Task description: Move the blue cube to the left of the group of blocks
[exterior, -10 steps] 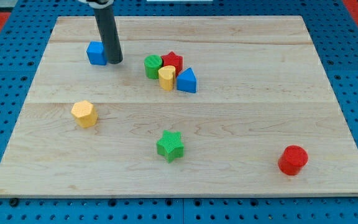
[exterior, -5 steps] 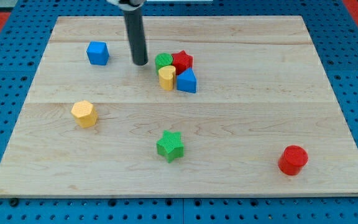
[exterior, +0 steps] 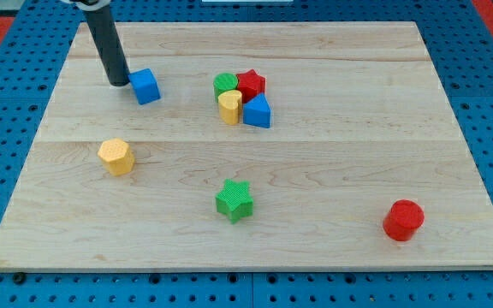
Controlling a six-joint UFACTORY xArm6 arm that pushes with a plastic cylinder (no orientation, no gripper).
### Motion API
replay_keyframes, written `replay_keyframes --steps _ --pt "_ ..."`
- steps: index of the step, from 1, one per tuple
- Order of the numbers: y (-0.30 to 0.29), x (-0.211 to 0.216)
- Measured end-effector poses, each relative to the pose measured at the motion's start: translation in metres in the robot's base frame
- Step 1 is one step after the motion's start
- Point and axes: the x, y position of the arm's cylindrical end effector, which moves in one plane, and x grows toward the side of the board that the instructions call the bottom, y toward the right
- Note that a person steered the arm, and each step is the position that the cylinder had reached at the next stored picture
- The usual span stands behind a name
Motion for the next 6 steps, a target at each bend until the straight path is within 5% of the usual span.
replay_keyframes --steps 3,5,6 --pt "0.053 0.03" --pt "0.031 0.069" --pt "0.119 0.097"
